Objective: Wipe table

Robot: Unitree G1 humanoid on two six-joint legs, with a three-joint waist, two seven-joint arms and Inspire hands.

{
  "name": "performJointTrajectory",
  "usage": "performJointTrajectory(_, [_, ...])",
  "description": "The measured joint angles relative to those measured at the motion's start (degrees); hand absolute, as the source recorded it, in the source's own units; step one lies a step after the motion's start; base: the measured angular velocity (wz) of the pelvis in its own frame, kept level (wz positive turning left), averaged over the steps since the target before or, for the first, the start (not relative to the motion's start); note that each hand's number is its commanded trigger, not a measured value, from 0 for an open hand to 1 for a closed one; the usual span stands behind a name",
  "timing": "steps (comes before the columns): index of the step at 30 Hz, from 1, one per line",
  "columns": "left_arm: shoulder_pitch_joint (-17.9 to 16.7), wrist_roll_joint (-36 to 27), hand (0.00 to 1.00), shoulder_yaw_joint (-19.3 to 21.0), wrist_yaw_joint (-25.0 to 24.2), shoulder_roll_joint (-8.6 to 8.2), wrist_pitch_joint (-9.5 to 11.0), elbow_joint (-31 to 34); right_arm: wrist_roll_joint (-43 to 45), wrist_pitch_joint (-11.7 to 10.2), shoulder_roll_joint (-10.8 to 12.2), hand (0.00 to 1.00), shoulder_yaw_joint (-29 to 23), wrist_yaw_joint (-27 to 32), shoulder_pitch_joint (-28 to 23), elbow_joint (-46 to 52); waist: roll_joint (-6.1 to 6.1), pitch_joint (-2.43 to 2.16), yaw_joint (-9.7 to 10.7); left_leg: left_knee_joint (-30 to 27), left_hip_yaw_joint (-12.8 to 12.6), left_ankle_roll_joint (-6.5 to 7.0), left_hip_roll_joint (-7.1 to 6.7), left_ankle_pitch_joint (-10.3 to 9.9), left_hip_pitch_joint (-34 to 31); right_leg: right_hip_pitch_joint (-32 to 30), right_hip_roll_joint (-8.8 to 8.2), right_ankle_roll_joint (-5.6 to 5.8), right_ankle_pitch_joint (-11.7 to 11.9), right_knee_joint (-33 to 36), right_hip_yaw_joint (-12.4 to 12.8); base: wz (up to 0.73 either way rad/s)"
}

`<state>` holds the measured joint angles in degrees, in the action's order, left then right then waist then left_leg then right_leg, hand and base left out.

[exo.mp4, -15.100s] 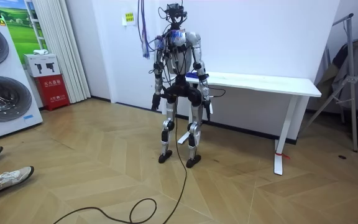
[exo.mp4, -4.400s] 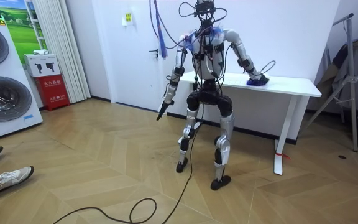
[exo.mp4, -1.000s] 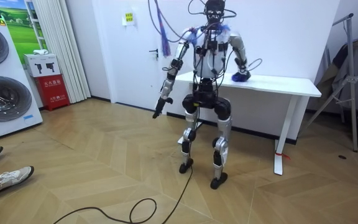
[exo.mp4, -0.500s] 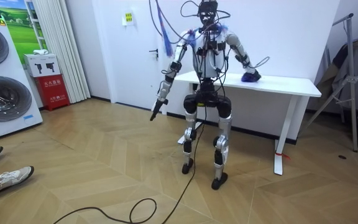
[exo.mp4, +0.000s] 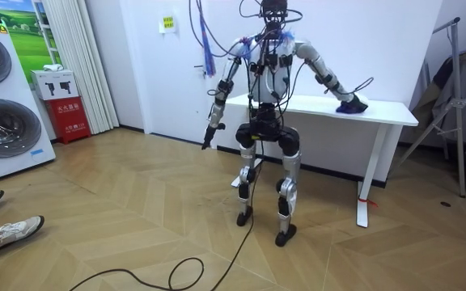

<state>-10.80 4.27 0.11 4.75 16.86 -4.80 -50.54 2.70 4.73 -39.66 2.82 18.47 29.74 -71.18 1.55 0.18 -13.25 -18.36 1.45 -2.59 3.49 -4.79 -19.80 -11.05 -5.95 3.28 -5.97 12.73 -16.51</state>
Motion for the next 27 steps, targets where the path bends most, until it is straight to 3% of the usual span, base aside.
performJointTrajectory(3, [-1.73, 0.38, 0.0, -1.11, -0.46, -1.37, -0.06, -0.69, 0.48, 2.95, 3.07, 1.0, 5.14, 0.21, 6.94, 0.83, -0.11, 0.62, -2.3, 1.8, 0.12, -0.31, -0.01, 0.36, 1.65, -0.32, 0.42, -0.46, 1.0, -0.07, 1.59, -0.56])
performJointTrajectory(5, [-2.82, 0.35, 0.0, -1.01, -0.8, -1.65, -0.06, -0.65, 2.69, 2.96, 5.58, 1.0, 8.29, -0.76, 9.89, 2.94, -0.07, 0.73, -3.31, 2.87, 0.3, -0.79, 0.15, 0.68, 2.2, -0.95, 0.62, -0.85, 1.02, 0.46, 1.76, -0.27])
performJointTrajectory(7, [-3.41, 0.3, 0.0, -0.59, -1.92, -1.67, -0.03, -0.61, 5.59, 2.8, 8.1, 1.0, 11.76, -2.97, 13.69, 3.76, -0.44, 1.23, -5.92, 4.61, 0.26, -1.13, 0.25, 1.41, 3.66, -1.13, 0.7, -1.47, 0.38, 1.16, 2.1, -0.03])
performJointTrajectory(10, [-3.8, 0.19, 0.0, -0.13, -3.87, -1.69, -0.1, -0.61, 7.64, 2.6, 8.61, 1.0, 12.94, -6.75, 15.82, 4.55, -1.38, 1.54, -8.1, 5.71, 1.25, -1.01, 0.08, 1.72, 4.03, -0.62, 0.7, -1.94, -0.25, 1.3, 1.41, 0.27])
performJointTrajectory(14, [-6.46, 0.32, 0.0, -0.11, -4.24, -1.61, -0.43, 1.41, 7.84, 1.35, 8.21, 1.0, 12.82, -8.79, 14.25, 4.42, -2.94, 1.72, -6.77, 5.61, 4.04, -0.68, -1.24, 1.39, 5.2, 3.28, -0.04, -1.1, -1.2, -0.33, -2.46, 0.58])
performJointTrajectory(16, [-7.61, 0.49, 0.0, 0.52, -4.22, -1.48, -0.53, 2.22, 6.29, -0.81, 8.03, 1.0, 10.34, -8.79, 8.19, 4.76, -4.24, 1.59, -5.2, 5.49, 3.86, 0.01, -2.01, 0.72, 7.39, 7.25, -0.6, -0.18, -1.93, -1.17, -4.25, 0.59])
performJointTrajectory(19, [-8.16, 0.65, 0.0, 3.64, -3.67, -1.35, -0.15, 2.39, 6.23, -4.9, 8.73, 1.0, 5.0, -7.72, -1.9, 6.25, -5.07, 1.55, -2.94, 4.55, 4.06, 0.63, -2.71, -1.43, 10.64, 12.45, -0.94, 0.75, -2.52, -2.67, -5.06, 0.39])
performJointTrajectory(20, [-8.47, 1.15, 0.0, 4.43, -3.36, -1.32, -0.15, 2.46, 5.96, -5.37, 8.95, 1.0, 3.97, -7.38, -4.11, 6.79, -5.48, 1.21, -2.7, 4.31, 4.06, 0.72, -2.86, -1.97, 11.33, 13.43, -0.98, 0.79, -2.55, -3.1, -5.03, 0.0])
performJointTrajectory(22, [-9.53, 2.99, 0.0, 4.8, -2.36, -0.25, -0.01, 2.84, 5.66, -6.74, 8.95, 1.0, -0.73, -7.19, -11.32, 7.01, -6.03, 0.31, 0.14, 1.76, 4.22, 1.17, -3.11, -4.31, 12.75, 16.41, -1.13, 1.42, -2.94, -3.03, -6.53, 0.06])
performJointTrajectory(23, [-9.64, 3.67, 0.0, 5.44, -2.36, -0.2, 0.05, 2.82, 5.73, -6.74, 8.87, 1.0, -2.19, -7.19, -12.92, 7.01, -6.05, 0.12, 0.59, 1.17, 4.19, 1.25, -3.11, -4.87, 13.0, 16.9, -1.14, 1.45, -2.95, -3.02, -6.54, -0.09])
performJointTrajectory(25, [-10.24, 5.31, 0.0, 6.85, -1.84, -0.1, 0.2, 2.81, 5.9, -6.74, 7.52, 1.0, -6.98, -7.19, -18.28, 6.85, -5.43, -0.61, 2.33, -0.9, 3.43, 1.61, -2.93, -6.88, 13.64, 18.07, -1.06, 1.53, -2.9, -2.92, -6.37, -0.25])
performJointTrajectory(27, [-10.25, 5.32, 0.0, 7.04, -1.13, 0.07, 0.21, 2.81, 5.85, -6.75, 6.4, 1.0, -9.6, -7.13, -20.69, 6.79, -4.87, -0.85, 4.04, -1.56, 2.52, 1.88, -2.74, -7.37, 13.74, 18.01, -1.11, 1.85, -2.65, -2.94, -6.16, -0.28])
